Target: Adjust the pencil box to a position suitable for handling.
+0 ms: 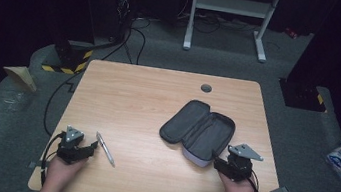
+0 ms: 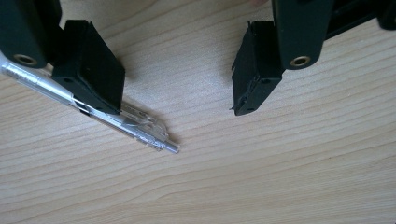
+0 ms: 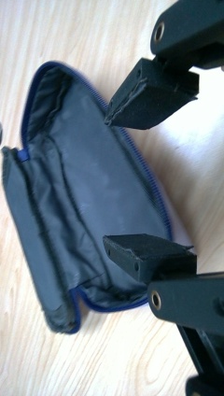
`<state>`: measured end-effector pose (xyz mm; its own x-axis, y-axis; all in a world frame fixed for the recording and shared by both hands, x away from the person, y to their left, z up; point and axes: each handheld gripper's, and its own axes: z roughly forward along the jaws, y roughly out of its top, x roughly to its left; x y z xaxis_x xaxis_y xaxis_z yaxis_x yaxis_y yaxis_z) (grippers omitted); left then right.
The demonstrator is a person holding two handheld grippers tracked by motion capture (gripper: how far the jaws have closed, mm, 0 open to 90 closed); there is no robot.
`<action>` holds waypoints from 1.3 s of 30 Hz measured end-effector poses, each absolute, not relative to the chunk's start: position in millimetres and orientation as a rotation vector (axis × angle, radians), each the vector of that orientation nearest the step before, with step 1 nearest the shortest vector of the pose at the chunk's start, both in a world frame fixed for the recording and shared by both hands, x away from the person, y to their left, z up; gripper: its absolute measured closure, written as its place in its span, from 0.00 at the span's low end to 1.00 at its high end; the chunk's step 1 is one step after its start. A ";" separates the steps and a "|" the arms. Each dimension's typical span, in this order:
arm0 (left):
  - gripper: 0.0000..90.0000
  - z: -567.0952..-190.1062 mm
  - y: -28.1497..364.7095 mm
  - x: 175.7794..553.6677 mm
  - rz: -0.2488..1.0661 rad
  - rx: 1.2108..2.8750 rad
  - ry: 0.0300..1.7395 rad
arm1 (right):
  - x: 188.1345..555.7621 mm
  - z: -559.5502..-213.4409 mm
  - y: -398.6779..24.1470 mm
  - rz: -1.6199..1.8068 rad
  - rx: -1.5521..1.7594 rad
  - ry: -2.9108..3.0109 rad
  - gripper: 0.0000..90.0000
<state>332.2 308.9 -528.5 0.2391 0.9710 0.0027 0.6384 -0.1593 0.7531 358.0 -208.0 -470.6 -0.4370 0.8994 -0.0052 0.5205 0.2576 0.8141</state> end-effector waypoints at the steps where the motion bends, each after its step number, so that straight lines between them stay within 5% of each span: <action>1: 0.38 -528.5 308.9 332.2 0.672 1.880 1.472 | 359.5 -469.0 -205.5 1.060 1.287 2.060 0.41; 25: 0.40 -528.6 308.0 331.2 0.678 1.869 1.483 | 349.9 -478.9 -175.5 1.180 1.201 2.188 0.52; 39: 0.40 -528.5 308.2 332.3 0.672 1.879 1.472 | 345.4 -488.7 -159.4 1.154 1.118 2.269 0.81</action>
<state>332.3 308.2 -528.5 0.2380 0.9713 0.0027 0.6383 -0.1585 0.7533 345.4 -159.4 -488.7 -0.6223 0.7820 0.0349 0.4887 0.3533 0.7978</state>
